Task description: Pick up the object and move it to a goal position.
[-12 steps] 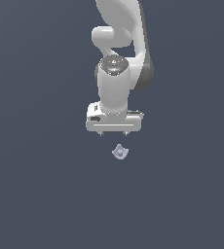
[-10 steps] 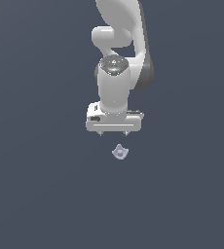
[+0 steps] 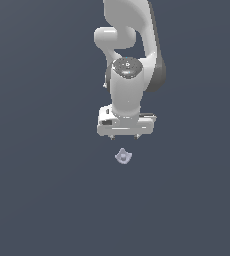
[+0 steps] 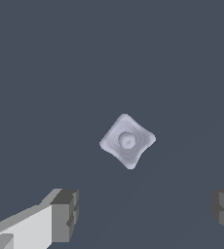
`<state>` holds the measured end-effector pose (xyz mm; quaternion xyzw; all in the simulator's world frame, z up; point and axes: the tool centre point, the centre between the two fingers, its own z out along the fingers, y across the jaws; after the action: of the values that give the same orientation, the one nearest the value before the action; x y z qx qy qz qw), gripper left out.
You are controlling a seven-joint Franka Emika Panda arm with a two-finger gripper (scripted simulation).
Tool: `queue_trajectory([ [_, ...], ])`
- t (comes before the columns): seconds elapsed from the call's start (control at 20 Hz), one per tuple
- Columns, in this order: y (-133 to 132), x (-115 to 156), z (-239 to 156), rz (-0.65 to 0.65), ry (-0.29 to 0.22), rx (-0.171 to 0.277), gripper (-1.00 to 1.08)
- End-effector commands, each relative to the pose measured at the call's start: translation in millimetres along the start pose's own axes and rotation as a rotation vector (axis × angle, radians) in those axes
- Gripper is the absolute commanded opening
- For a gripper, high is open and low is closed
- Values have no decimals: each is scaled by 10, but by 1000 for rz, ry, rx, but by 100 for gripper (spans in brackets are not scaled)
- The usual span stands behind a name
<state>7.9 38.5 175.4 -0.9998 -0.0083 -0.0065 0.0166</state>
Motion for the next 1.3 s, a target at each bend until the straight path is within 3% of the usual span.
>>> queue_trajectory([
  [0.0,-7,-1,1,1,-1,2,100],
  [0.6,-3,35,109,86,-3,0,100],
  [1.25,1,142,498,385,-8,-12,100],
])
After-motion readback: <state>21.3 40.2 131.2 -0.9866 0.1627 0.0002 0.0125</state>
